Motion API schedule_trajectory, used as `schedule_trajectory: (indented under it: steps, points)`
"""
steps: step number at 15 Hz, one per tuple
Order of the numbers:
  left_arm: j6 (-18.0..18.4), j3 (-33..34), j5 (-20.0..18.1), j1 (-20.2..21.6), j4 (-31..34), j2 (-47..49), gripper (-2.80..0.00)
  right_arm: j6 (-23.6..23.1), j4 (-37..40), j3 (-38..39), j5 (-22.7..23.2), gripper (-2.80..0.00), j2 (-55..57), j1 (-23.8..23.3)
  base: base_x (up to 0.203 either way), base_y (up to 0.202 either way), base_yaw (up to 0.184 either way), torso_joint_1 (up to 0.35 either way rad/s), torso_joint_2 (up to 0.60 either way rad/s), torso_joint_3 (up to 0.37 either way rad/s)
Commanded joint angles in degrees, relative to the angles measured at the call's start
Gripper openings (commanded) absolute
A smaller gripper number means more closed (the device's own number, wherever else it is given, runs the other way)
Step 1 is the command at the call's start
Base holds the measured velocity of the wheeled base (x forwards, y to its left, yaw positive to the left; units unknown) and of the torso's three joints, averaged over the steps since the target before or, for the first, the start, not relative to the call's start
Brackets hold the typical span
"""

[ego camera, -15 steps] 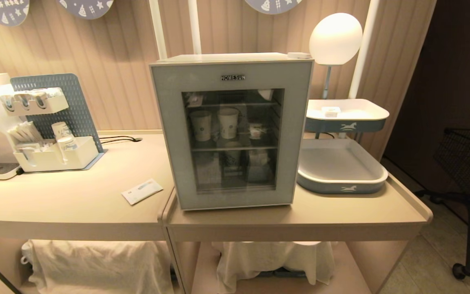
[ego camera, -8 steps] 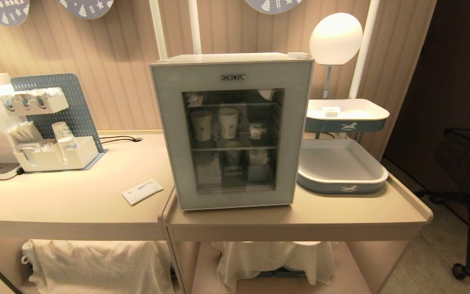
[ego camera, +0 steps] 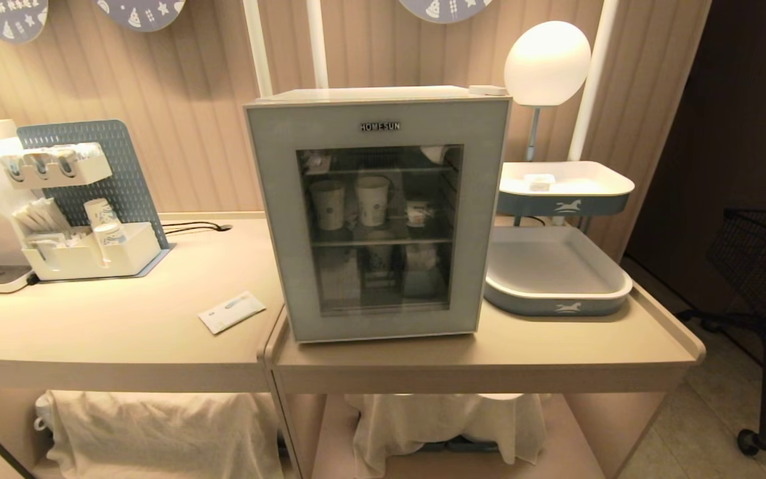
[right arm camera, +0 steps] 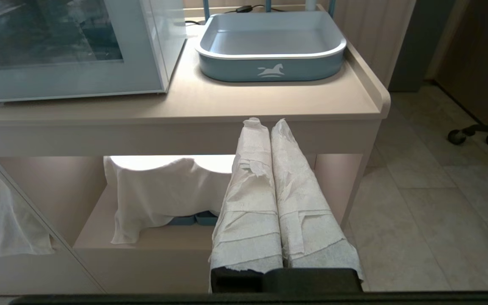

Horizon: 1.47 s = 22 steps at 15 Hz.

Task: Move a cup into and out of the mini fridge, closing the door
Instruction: Open the freezer door

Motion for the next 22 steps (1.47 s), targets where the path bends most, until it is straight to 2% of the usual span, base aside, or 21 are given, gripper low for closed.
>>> schedule_trajectory:
  steps: [1,4,12,22]
  points:
    - [-0.02,0.0,0.02,0.02,0.01,0.06,-2.8,-0.03,0.0,-0.02,0.02,-2.8,0.09,0.02,0.0,0.0,0.0,0.0,0.0,0.0]
    - [-0.02,0.0,0.02,0.02,0.01,0.06,-2.8,0.05,-0.04,-0.02,0.02,-2.8,0.09,-0.06,0.003,0.047,-0.004,0.0,0.0,0.003]
    - [-0.19,0.0,0.11,0.02,0.01,0.06,-2.8,-0.03,-0.65,0.24,0.02,-2.8,0.09,-0.06,0.0,0.16,0.001,0.003,0.0,0.002]
    - [-0.23,0.0,0.11,-0.04,0.01,0.06,-2.8,0.06,-0.65,0.24,0.02,-2.8,0.09,0.02,0.0,0.0,0.0,0.0,0.0,0.0]
